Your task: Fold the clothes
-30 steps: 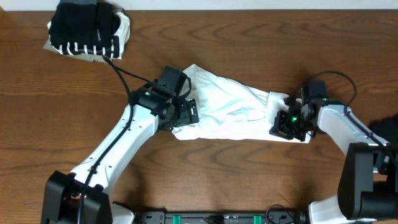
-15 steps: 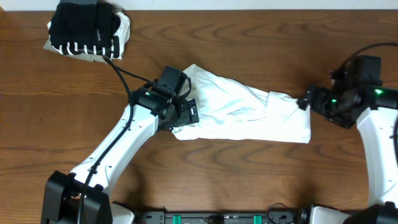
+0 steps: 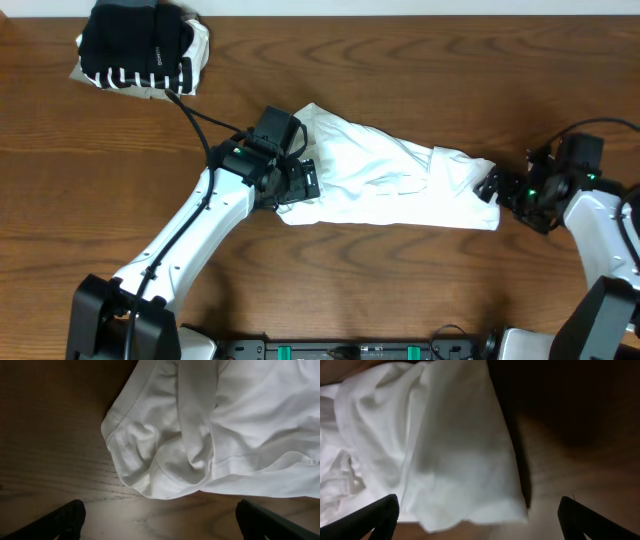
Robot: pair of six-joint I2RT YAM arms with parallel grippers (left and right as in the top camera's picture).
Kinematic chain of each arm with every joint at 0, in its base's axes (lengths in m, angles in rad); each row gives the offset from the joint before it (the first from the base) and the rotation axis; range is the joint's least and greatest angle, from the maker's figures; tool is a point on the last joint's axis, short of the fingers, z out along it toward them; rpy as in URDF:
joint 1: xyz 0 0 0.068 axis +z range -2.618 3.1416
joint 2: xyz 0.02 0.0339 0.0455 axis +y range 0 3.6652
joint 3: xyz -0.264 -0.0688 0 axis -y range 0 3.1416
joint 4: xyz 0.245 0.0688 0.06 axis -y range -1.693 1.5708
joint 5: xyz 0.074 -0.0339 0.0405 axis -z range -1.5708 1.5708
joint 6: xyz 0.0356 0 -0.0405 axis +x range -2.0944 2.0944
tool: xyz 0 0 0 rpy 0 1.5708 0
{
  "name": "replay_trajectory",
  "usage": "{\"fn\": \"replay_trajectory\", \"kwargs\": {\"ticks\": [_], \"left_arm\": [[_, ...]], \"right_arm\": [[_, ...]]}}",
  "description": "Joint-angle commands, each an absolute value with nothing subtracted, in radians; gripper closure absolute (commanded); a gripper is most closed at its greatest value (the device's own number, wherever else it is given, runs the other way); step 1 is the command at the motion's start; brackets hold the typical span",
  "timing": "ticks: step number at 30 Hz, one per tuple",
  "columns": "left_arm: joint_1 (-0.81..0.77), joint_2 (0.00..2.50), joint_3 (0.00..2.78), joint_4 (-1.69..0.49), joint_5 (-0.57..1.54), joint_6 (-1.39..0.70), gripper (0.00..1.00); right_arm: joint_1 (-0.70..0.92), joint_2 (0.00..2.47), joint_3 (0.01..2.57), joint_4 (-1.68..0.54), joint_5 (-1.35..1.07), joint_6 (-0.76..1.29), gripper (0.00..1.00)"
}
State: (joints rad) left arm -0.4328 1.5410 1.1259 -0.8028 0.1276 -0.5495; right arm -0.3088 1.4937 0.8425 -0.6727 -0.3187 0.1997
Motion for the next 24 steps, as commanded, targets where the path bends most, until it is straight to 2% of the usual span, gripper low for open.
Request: {"fn": "replay_trajectory", "kwargs": {"ticks": [1,13,15,17,20,24], "left_arm": [[-0.431,1.536,1.116,-0.803,0.127,-0.558,0.02],[-0.431,1.536,1.116,-0.803,0.126,-0.558,0.02],[-0.431,1.536,1.116,-0.803,0.127,-0.558,0.02],[-0.431,1.536,1.116,-0.803,0.127,-0.558,0.02],[-0.431,1.536,1.116,-0.803,0.127,-0.558,0.02],[-0.431,1.536,1.116,-0.804,0.127,-0.558,0.02]], "right_arm": [[-0.316,1.524,0.803,-0.622,-0.365,0.181,0.01],[-0.317,1.659,0.793,-0.522,-0.436,0.181,0.01],[-0.317,1.679,0.793,-0.513,-0.462,0.178,0.04],[-0.317,1.692,0.793,-0.506,-0.499,0.178,0.18],[-0.316,1.696,0.793,-0.506,-0.533,0.178,0.49],[-0.314,1.696,0.793,-0.508,-0.538,0.178,0.83]]}}
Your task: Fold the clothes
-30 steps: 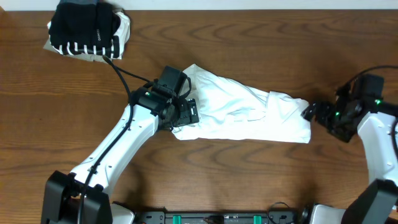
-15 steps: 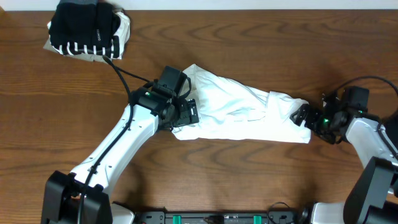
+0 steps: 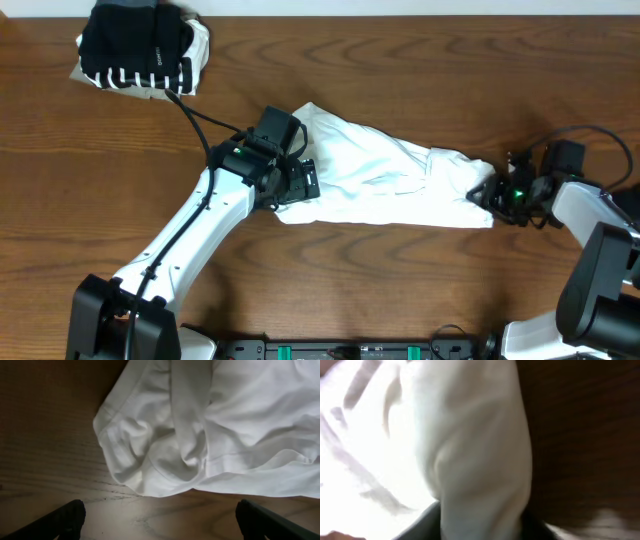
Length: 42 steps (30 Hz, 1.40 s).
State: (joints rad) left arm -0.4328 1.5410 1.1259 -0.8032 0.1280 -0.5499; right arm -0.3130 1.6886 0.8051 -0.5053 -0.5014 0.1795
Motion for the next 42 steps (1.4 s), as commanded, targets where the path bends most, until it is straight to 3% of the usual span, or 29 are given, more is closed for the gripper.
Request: {"fn": "replay_trajectory", "kwargs": {"ticks": [1,10,17,23,34,42], "left_arm": [[-0.431,1.536,1.116,-0.804,0.127,-0.558,0.02],[-0.431,1.536,1.116,-0.811,0.127,-0.558,0.02],[-0.431,1.536,1.116,-0.806,0.126,-0.558,0.02],[-0.431,1.536,1.116,-0.791,0.127,-0.558,0.02],[-0.431,1.536,1.116,-0.793,0.127,-0.558,0.02],[-0.431,1.536,1.116,-0.808,0.127,-0.558,0.02]], "right_arm": [[-0.315,1.695,0.794,-0.508,-0.532,0.179,0.96],[-0.377,1.694,0.901,-0.591,-0.468,0.226,0.98],[-0.402,1.694,1.156,-0.862,-0.027,0.208,0.99],[-0.376,1.694,1.287,-0.985,0.04,0.239,0.99],[-0.112,1.695,1.282,-0.992,0.301,0.32,0.99],[0.074,1.695,1.275,-0.972,0.294,0.322,0.98]]}}
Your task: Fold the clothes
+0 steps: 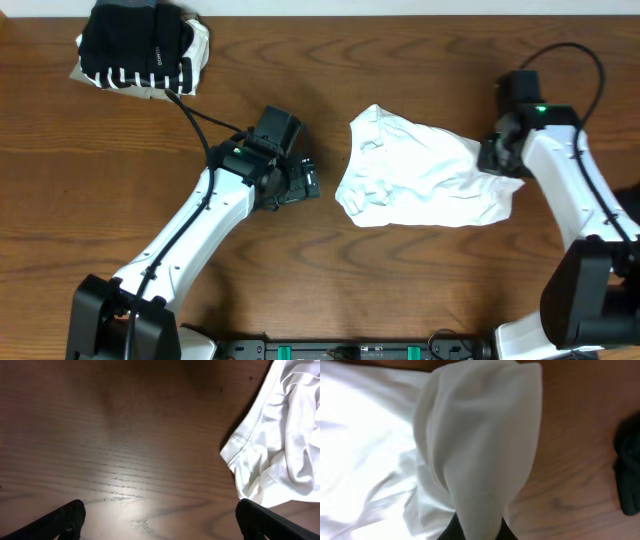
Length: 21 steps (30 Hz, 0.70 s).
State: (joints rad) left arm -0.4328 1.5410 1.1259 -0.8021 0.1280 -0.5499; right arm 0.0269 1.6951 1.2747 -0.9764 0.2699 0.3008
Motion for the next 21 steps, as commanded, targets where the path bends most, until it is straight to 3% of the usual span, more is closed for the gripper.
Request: {"fn": "replay_trajectory", "kwargs": {"ticks": [1,8,17,18,20,21], "left_arm": [[-0.431,1.536,1.116,-0.808,0.127,-0.558,0.02],[-0.431,1.536,1.116,-0.808,0.127,-0.558,0.02],[-0.431,1.536,1.116,-0.811,0.127,-0.558,0.02],[-0.431,1.536,1.116,-0.812,0.127,-0.558,0.02],[-0.431,1.536,1.116,-0.815,0.127,-0.558,0.02],[-0.431,1.536,1.116,-0.817,0.127,-0.558,0.02]], "right_arm": [[0.094,1.695,1.268,-0.963,0.282,0.321,0.96],[0.211,1.695,1.184,-0.895,0.208,0.323,0.82],[0.229,1.695,1.174,-0.89,0.02,0.344,0.81],[0.229,1.695,1.174,-0.89,0.017,0.344,0.76],[0.229,1.695,1.174,-0.891,0.018,0.331,0.57],[0.228,1.694,1.175,-0.89,0.017,0.316,0.4]]}}
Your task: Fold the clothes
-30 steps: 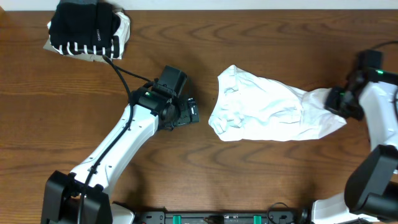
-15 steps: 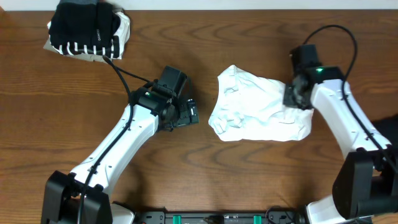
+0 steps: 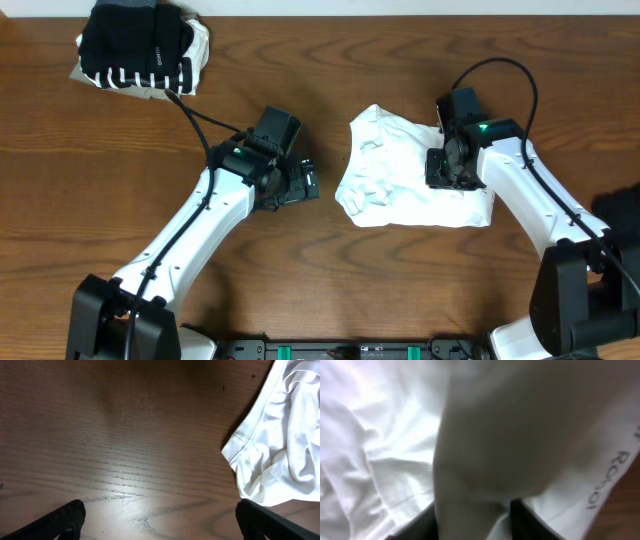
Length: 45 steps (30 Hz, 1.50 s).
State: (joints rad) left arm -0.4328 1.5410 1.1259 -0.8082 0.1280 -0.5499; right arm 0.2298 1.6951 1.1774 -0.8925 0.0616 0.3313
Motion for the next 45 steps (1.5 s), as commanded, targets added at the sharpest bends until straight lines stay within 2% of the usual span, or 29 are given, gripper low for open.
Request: {"fn": "replay_trajectory", "kwargs": {"ticks": [1,2,4,5,8,12,15,18,23,33,38,45], "left_arm": [[-0.431,1.536,1.116,-0.819,0.127,-0.558,0.02],[-0.431,1.536,1.116,-0.822,0.127,-0.558,0.02],[-0.431,1.536,1.116,-0.823,0.127,-0.558,0.02],[-0.431,1.536,1.116,-0.823,0.127,-0.558,0.02],[-0.431,1.536,1.116,-0.823,0.127,-0.558,0.02],[-0.431,1.536,1.116,-0.822,0.127,-0.558,0.02],[-0.431,1.536,1.116,-0.822,0.127,-0.558,0.02],[-0.431,1.536,1.116,-0.821,0.127,-0.558,0.02],[-0.431,1.536,1.116,-0.804,0.127,-0.558,0.02],[-0.431,1.536,1.116,-0.808,0.127,-0.558,0.02],[-0.431,1.536,1.116,-0.807,0.127,-0.558,0.02],[-0.431,1.536,1.116,-0.828,0.127,-0.558,0.02]], "right_arm": [[0.227,1.694,1.177,-0.891,0.018,0.309,0.28],[0.225,1.694,1.182,-0.896,0.018,0.305,0.28],[0.215,1.694,1.201,-0.911,0.018,0.306,0.35],[0.208,1.694,1.22,-0.924,0.014,0.311,0.41],[0.18,1.681,1.293,-0.96,-0.011,0.325,0.69],[0.118,1.636,1.37,-0.957,-0.11,0.327,0.72],[0.062,1.623,1.379,-0.929,-0.223,0.329,0.8],[0.027,1.628,1.36,-0.908,-0.3,0.323,0.83],[0.038,1.638,1.257,-0.81,-0.391,0.318,0.99],[0.027,1.639,0.938,-0.516,-0.476,0.356,0.98],[0.004,1.639,0.835,-0.493,-0.476,0.356,0.95],[-0.091,1.639,0.799,-0.535,-0.476,0.396,0.99]]}}
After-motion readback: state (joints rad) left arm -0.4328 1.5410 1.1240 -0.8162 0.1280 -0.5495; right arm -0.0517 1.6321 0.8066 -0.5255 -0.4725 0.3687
